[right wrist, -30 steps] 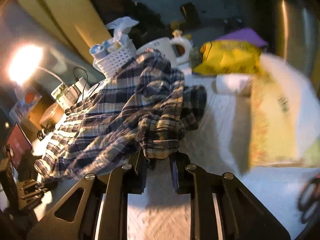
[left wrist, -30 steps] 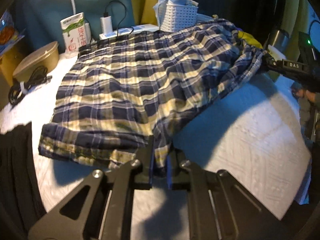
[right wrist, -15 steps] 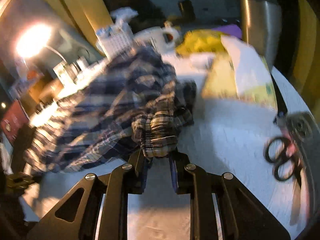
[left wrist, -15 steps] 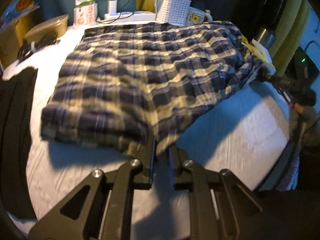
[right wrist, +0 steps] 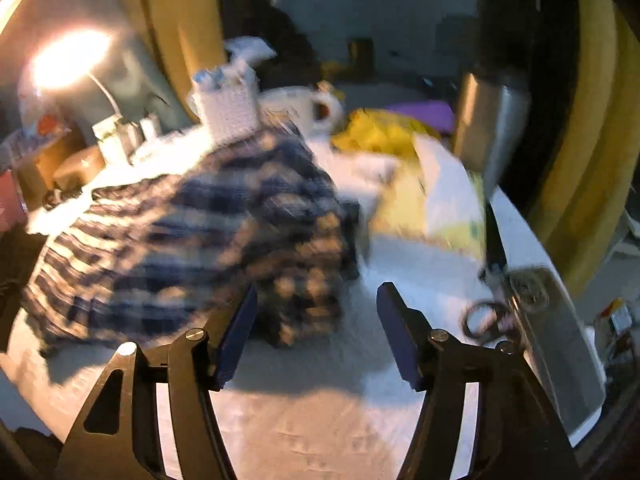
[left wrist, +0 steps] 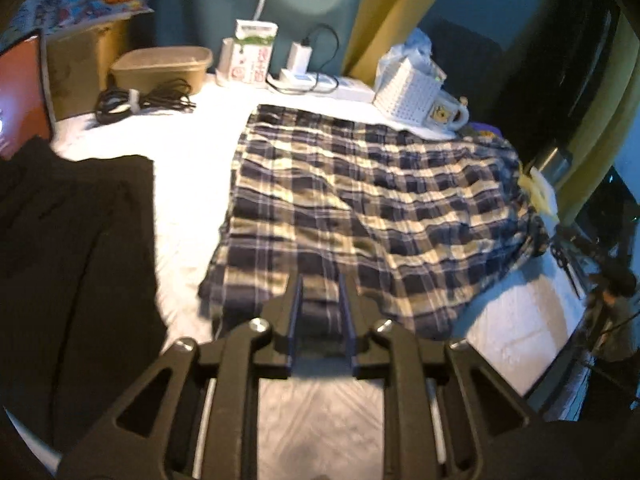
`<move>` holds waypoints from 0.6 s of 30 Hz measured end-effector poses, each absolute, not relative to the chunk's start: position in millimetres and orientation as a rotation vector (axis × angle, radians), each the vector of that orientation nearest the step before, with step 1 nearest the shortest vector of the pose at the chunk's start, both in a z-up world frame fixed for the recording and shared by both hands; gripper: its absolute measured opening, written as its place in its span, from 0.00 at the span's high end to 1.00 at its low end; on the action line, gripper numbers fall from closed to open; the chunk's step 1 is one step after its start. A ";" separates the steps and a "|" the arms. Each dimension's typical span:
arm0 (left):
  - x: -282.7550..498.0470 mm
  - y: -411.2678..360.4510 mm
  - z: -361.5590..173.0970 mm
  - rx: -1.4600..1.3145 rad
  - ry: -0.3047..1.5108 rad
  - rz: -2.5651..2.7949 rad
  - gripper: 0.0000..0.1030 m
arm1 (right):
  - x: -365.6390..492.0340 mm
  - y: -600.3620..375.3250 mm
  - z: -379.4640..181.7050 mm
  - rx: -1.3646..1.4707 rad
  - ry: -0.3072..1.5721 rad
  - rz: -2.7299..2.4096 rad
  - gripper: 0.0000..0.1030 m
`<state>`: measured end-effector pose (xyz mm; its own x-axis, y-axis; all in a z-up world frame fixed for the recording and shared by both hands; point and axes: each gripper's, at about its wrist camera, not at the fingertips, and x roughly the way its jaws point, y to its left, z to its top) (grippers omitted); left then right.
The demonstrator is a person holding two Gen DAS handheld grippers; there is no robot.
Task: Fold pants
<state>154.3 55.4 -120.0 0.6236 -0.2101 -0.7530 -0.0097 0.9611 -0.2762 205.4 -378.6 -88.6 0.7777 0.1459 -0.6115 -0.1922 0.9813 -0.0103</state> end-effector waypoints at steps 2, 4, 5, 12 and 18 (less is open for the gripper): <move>167.3 53.7 -129.7 -0.232 0.913 -0.118 0.81 | 208.9 -363.5 -83.0 -0.091 0.637 0.215 0.36; 177.7 54.5 -136.3 -0.215 0.924 -0.112 0.81 | 218.6 -345.5 -83.8 -0.095 0.643 0.256 0.36; 181.1 55.1 -139.3 -0.207 0.930 -0.111 0.81 | 225.8 -334.3 -86.4 -0.099 0.652 0.287 0.36; 195.1 61.4 -155.8 -0.150 0.984 -0.121 0.81 | 268.2 -257.6 -118.7 -0.238 0.746 0.440 0.37; 199.5 72.0 -153.9 -0.184 0.995 -0.103 0.81 | 316.7 -245.4 -150.3 -0.322 0.830 0.333 0.37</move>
